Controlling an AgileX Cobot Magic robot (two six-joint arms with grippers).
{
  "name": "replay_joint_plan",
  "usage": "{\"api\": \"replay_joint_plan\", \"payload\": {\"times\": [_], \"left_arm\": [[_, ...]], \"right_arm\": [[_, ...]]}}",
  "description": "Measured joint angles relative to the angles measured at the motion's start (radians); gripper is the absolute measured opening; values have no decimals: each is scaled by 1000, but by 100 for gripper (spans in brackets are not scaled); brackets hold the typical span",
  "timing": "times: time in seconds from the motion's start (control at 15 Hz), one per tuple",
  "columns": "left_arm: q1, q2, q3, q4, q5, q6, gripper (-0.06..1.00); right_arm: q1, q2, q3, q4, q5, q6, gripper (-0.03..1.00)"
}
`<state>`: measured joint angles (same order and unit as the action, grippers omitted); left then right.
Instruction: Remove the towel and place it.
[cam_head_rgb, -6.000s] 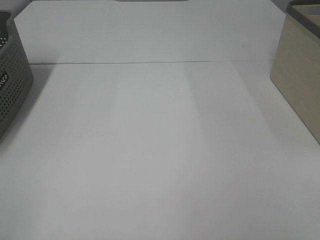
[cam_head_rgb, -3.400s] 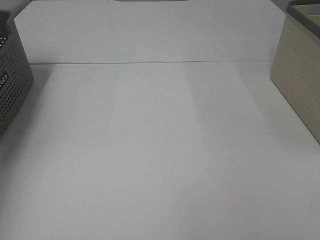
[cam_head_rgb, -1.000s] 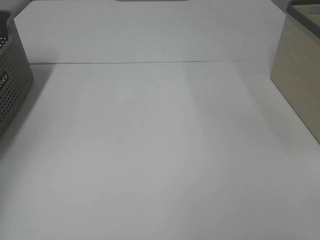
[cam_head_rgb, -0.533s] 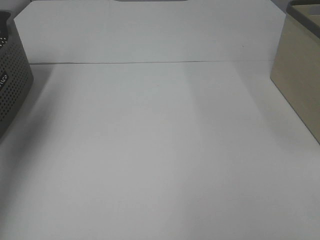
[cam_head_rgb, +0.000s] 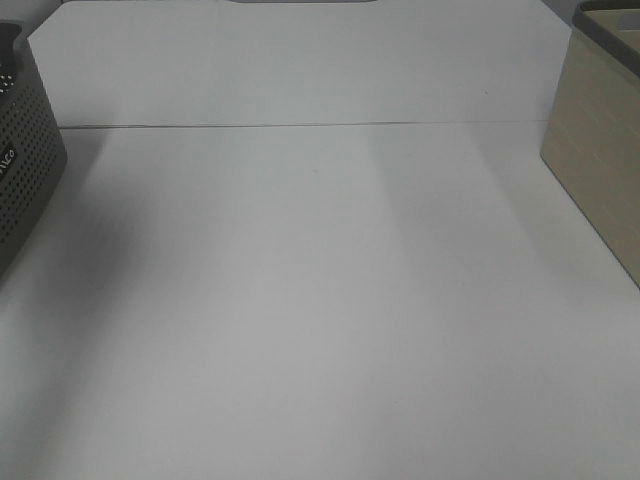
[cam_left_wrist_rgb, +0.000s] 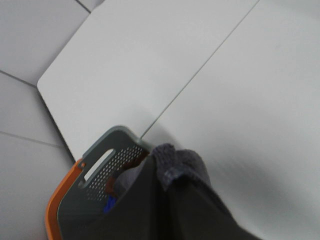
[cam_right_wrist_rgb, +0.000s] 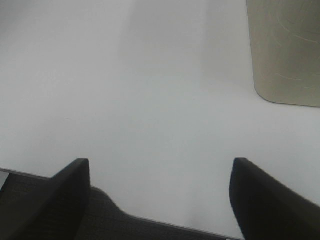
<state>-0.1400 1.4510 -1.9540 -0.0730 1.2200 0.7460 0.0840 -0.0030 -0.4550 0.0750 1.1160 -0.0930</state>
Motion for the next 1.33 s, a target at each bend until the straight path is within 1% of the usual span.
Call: {"api": "replay_joint_plan", "payload": {"times": [0.07, 0.13, 0.2, 0.27, 0.33, 0.4, 0.47, 0.6, 0.67, 0.73, 0.8, 0.87, 0.93, 1.0, 1.07, 1.13, 1.27, 1.33], "left_arm": [[-49, 0, -15, 0, -5, -44, 0], [-146, 0, -22, 2, -17, -103, 0], [-202, 0, -22, 5, -17, -110, 0], [-231, 0, -22, 7, -17, -112, 0], [-285, 0, -22, 8, -17, -114, 0], [-336, 0, -22, 9, -23, -117, 0], [-387, 1, -22, 9, -31, -117, 0], [-460, 7, -22, 9, -43, -117, 0], [-483, 16, -22, 9, -47, -118, 0], [-494, 20, -22, 9, -47, -118, 0], [-521, 41, -22, 9, -49, -118, 0], [-528, 48, -22, 9, -49, -118, 0], [-534, 53, -22, -2, -50, -118, 0], [-534, 54, -22, -9, -50, -118, 0], [-534, 54, -22, -23, -50, -118, 0], [-534, 54, -22, -34, -52, -118, 0], [-534, 54, -22, -48, -59, -118, 0], [-534, 54, -22, -52, -62, -118, 0]], "right_arm": [[0, 7, 0, 0, -2, 0, 76], [0, 86, -16, 18, -57, -26, 76], [0, 141, -22, 67, -121, -75, 76], [0, 174, -23, 110, -163, -113, 76], [0, 249, -23, 216, -245, -199, 76], [0, 325, -23, 363, -325, -316, 76], [0, 403, -25, 502, -375, -488, 76], [0, 585, -29, 815, -419, -899, 76], [0, 622, -29, 901, -419, -986, 76], [0, 714, -30, 1050, -418, -1186, 76], [0, 901, -56, 1273, -368, -1475, 76], [0, 996, -85, 1333, -321, -1563, 76], [12, 1092, -126, 1366, -260, -1627, 76], [28, 1141, -159, 1375, -238, -1647, 77], [75, 1218, -209, 1384, -219, -1662, 79], [136, 1289, -260, 1384, -219, -1666, 80], [264, 1390, -359, 1372, -256, -1643, 81], [304, 1426, -399, 1357, -275, -1630, 81]]}}
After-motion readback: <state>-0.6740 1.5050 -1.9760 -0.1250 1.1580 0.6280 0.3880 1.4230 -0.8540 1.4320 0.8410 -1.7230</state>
